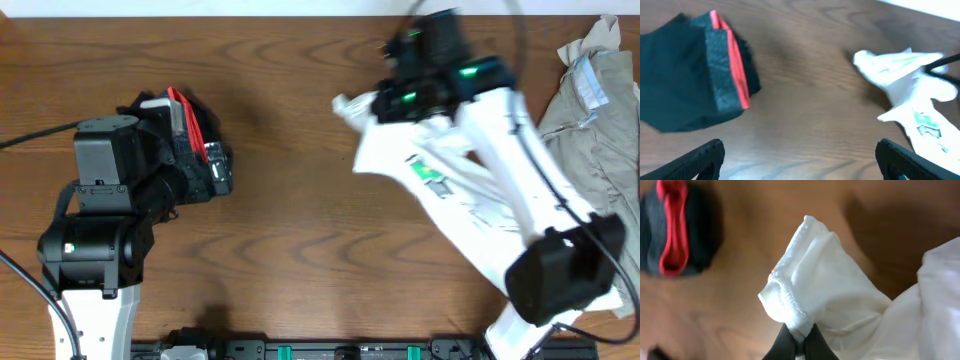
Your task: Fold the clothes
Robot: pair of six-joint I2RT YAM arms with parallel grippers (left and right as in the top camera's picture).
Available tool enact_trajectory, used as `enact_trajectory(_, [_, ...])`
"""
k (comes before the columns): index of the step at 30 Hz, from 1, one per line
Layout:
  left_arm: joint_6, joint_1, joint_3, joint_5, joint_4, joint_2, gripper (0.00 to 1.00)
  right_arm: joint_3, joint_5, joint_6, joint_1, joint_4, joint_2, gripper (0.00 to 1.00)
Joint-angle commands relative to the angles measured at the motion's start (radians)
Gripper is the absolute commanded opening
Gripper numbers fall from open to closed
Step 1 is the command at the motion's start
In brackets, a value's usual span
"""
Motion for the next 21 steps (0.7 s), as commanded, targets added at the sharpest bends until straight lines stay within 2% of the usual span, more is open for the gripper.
enact_trajectory(1, [0.027,-0.002,0.022,-0.078,-0.02,-0.014,0.98,-0.001,-0.021,-0.015,0.122,0.034,0.043,0.01])
enact_trajectory(2, [0.031,-0.002,0.022,-0.085,-0.026,-0.016,0.98,-0.001,-0.022,-0.028,0.159,0.049,0.056,0.03])
enact_trajectory(3, [0.034,-0.002,0.022,-0.085,-0.03,-0.017,0.98,-0.001,-0.022,-0.048,0.187,0.06,0.063,0.09])
enact_trajectory(5, [0.035,-0.002,0.021,-0.085,-0.037,-0.017,0.98,-0.001,-0.019,-0.108,0.235,0.074,0.067,0.24])
enact_trajectory(7, [0.042,-0.002,0.021,-0.085,-0.043,-0.014,0.98,0.0,0.038,-0.121,0.261,0.08,0.061,0.44])
enact_trajectory(9, [0.042,-0.002,0.021,-0.084,-0.046,-0.008,0.98,0.0,0.103,-0.121,0.261,0.077,0.051,0.52])
enact_trajectory(12, [0.042,-0.002,0.021,-0.081,-0.055,0.011,0.98,0.0,0.19,-0.096,0.219,0.049,0.028,0.57])
enact_trajectory(15, [0.042,-0.003,0.02,-0.047,-0.066,0.04,0.98,0.0,0.204,-0.074,0.142,0.003,0.015,0.57])
enact_trajectory(18, [0.042,-0.019,0.016,0.003,-0.073,0.085,1.0,-0.001,0.203,-0.019,0.053,-0.062,0.021,0.44])
enact_trajectory(20, [0.048,-0.048,0.015,0.049,-0.073,0.128,0.96,-0.001,0.204,0.001,0.002,-0.11,0.029,0.43])
enact_trajectory(21, [0.058,-0.068,0.014,0.064,-0.073,0.151,0.94,-0.001,0.204,0.008,-0.018,-0.132,0.03,0.47])
